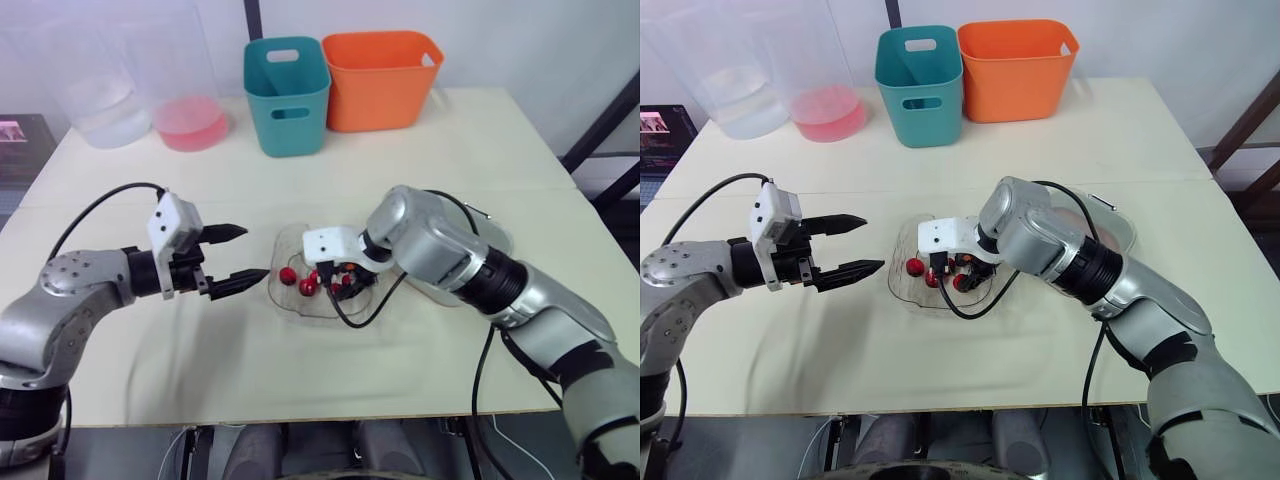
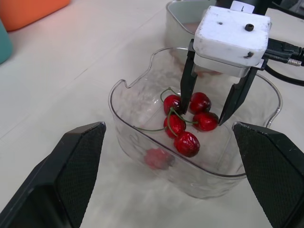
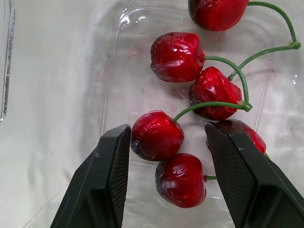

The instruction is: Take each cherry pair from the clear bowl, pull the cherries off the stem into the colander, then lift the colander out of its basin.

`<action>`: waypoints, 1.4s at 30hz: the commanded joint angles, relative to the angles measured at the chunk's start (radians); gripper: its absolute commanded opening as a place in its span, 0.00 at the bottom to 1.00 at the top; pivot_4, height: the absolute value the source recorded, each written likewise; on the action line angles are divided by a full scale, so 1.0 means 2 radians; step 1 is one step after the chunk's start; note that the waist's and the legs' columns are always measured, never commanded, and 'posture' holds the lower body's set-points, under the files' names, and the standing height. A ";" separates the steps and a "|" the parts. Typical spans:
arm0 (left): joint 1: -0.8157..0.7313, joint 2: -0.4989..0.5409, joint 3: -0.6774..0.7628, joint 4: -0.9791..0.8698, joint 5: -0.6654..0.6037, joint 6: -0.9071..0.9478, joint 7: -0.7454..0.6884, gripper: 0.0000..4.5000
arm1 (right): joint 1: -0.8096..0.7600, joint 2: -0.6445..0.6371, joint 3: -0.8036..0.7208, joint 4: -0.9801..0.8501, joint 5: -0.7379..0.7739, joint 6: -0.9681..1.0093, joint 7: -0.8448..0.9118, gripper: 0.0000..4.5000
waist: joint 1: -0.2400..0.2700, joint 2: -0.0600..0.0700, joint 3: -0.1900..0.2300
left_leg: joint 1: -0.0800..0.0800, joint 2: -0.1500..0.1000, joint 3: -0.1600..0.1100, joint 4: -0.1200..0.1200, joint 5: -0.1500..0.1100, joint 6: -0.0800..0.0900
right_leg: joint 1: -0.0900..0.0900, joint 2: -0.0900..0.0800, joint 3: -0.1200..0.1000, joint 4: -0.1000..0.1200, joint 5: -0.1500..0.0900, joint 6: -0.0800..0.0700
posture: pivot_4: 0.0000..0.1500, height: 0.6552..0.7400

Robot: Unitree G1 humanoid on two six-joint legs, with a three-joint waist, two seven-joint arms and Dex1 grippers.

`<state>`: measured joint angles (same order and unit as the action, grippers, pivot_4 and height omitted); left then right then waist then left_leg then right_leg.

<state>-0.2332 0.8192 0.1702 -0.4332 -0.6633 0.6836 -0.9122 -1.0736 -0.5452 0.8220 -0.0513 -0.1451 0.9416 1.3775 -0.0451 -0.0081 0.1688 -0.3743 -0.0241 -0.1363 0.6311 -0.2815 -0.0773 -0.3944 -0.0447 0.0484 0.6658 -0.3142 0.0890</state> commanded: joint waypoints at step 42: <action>-0.187 -0.012 0.028 0.125 -0.092 0.040 -0.033 1.00 | 0.002 -0.066 -0.204 -0.165 0.081 0.035 -0.077 0.01 | 0.001 -0.002 -0.001 | 0.000 0.000 -0.001 0.000 0.000 0.000 | 0.000 0.000 -0.001 0.000 0.000 0.000 | 1.00 1.00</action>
<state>-0.5746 0.7801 0.2137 -0.2049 -0.8211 0.7555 -0.9453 -1.0459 -0.6621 0.4588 -0.3412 -0.0088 1.0245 1.2313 -0.0435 -0.0112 0.1675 -0.3749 -0.0245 -0.1375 0.6311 -0.2812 -0.0780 -0.3941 -0.0447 0.0460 0.6657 -0.3138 0.0885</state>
